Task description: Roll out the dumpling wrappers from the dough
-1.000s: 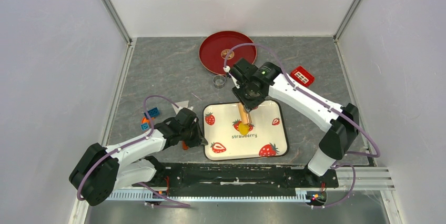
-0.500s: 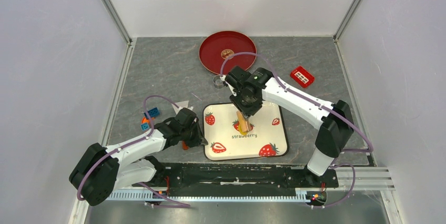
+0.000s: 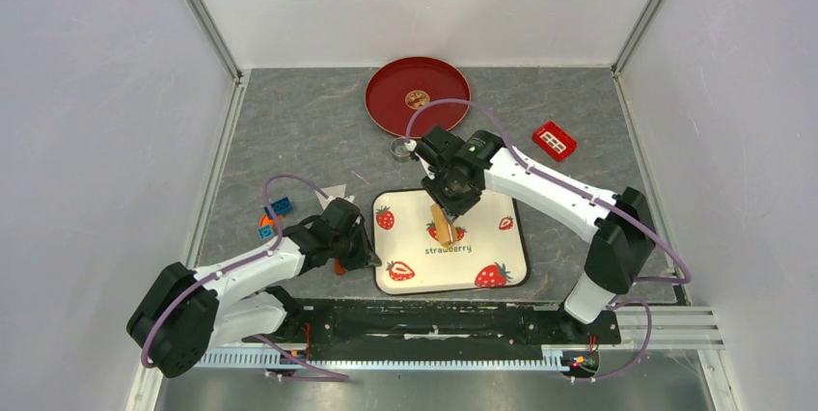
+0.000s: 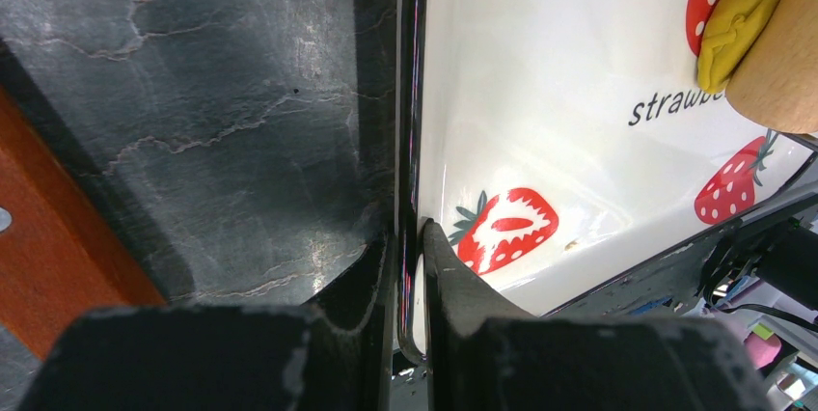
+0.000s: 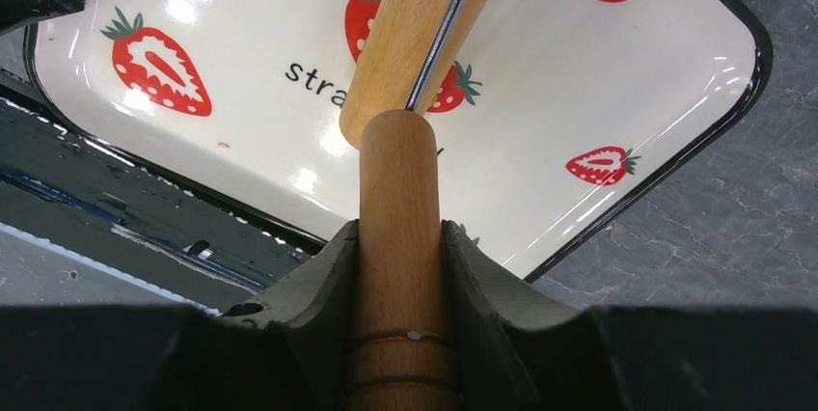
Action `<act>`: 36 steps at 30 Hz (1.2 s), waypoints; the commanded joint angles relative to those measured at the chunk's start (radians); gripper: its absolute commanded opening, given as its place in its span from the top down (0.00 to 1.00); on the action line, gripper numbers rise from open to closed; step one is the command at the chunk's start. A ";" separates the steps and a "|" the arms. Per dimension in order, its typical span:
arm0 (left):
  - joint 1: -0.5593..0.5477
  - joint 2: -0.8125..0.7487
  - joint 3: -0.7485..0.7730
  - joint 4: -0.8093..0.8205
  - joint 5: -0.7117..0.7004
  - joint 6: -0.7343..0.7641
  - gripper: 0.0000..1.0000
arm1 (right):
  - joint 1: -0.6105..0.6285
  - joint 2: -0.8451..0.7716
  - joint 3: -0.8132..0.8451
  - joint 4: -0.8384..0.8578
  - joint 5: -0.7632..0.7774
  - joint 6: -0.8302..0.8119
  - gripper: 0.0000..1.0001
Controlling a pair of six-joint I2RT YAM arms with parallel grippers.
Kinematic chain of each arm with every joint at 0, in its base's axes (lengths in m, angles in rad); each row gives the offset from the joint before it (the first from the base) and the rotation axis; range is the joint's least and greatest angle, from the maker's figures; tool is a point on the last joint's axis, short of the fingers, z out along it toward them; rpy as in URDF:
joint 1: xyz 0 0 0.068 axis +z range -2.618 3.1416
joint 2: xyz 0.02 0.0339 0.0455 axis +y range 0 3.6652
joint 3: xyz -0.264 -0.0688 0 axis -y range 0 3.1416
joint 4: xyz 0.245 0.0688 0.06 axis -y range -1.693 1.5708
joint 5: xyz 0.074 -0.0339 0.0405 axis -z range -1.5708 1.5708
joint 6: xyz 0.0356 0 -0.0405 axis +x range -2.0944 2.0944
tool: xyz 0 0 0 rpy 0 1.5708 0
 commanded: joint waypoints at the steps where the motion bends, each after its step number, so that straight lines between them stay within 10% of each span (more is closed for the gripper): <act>1: 0.004 0.018 -0.007 -0.013 -0.047 -0.004 0.98 | -0.001 0.013 -0.050 -0.052 0.107 0.005 1.00; 36: 0.004 0.015 -0.009 -0.013 -0.049 -0.006 0.98 | -0.069 0.102 -0.199 -0.044 0.085 -0.099 1.00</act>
